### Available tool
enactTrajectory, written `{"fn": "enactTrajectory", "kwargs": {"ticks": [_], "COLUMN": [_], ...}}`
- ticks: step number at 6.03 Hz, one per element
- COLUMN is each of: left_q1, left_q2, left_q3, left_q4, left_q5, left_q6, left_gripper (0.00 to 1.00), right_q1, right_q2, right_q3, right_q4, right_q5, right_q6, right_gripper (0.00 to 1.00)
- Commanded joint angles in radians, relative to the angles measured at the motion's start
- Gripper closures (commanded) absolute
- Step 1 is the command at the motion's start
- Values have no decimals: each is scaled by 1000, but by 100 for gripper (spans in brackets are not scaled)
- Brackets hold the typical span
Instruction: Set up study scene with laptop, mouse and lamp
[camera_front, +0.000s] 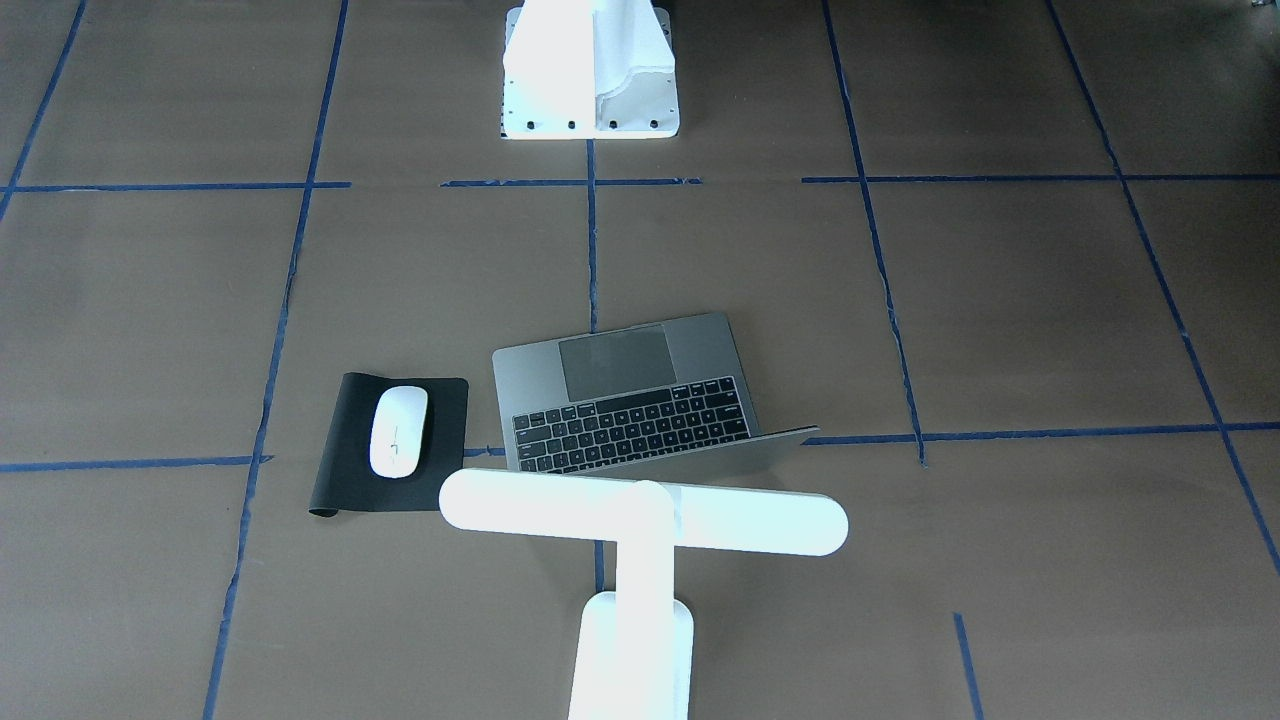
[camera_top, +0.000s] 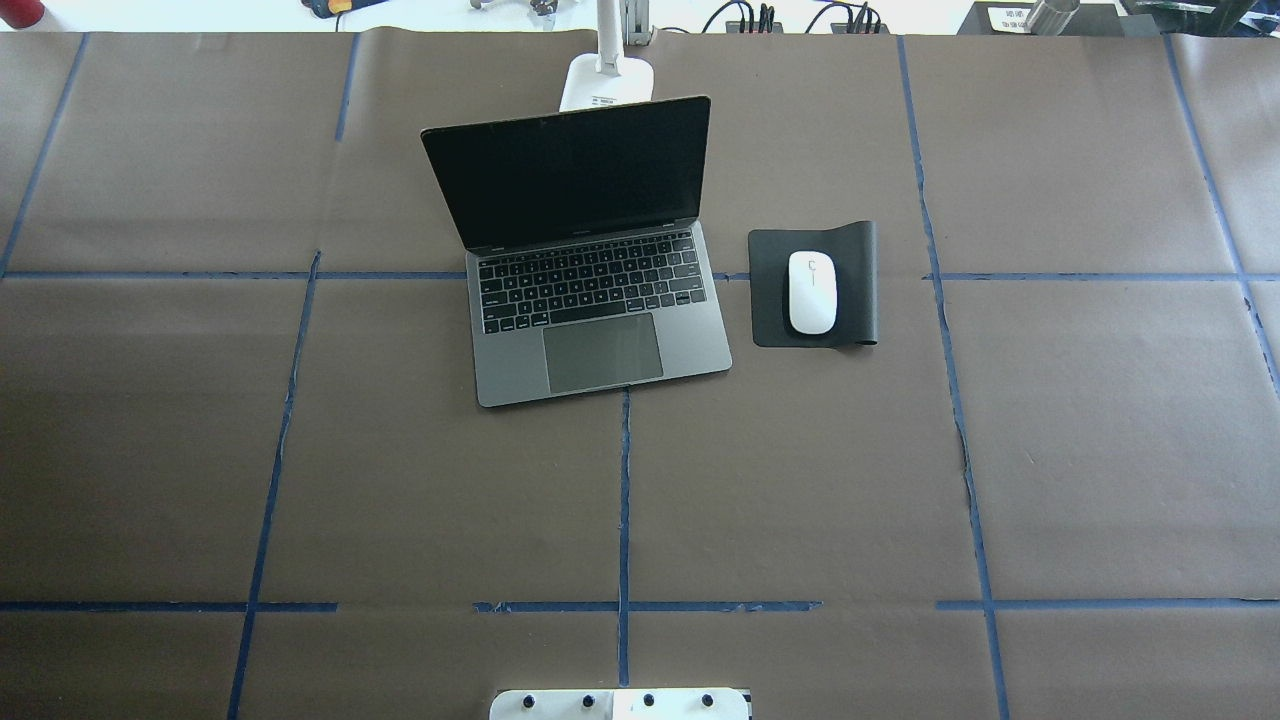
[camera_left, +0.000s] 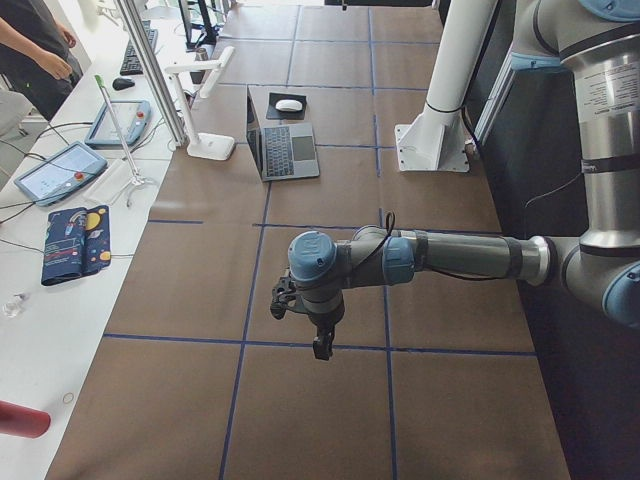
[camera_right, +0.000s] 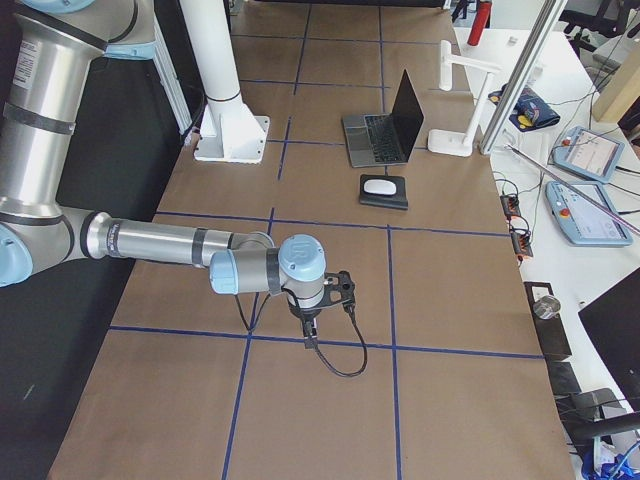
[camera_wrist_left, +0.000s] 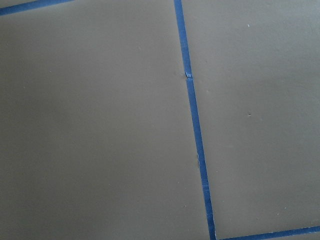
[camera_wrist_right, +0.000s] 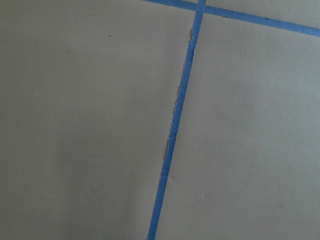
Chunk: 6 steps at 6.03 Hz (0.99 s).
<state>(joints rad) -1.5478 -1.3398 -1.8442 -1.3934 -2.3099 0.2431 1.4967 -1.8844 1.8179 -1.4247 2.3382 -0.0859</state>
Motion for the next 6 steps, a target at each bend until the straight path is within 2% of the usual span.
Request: {"fn": "enactTrajectory", "kwargs": {"ticks": [1,6], "left_q1": [0,2], "left_q2": [1,-1], "left_q3": [-1,-1], "left_q4": [1,-1], "left_q5": [0,1], "left_q6": [1,1], "left_gripper": [0,0], "right_q1": [0,0], "right_q2": [5,-7], "right_q3": [5,-3], "right_q4": [-23,-23], "right_q5": [-19,-14], "right_q6": [2,2], "right_gripper": [0,0]}}
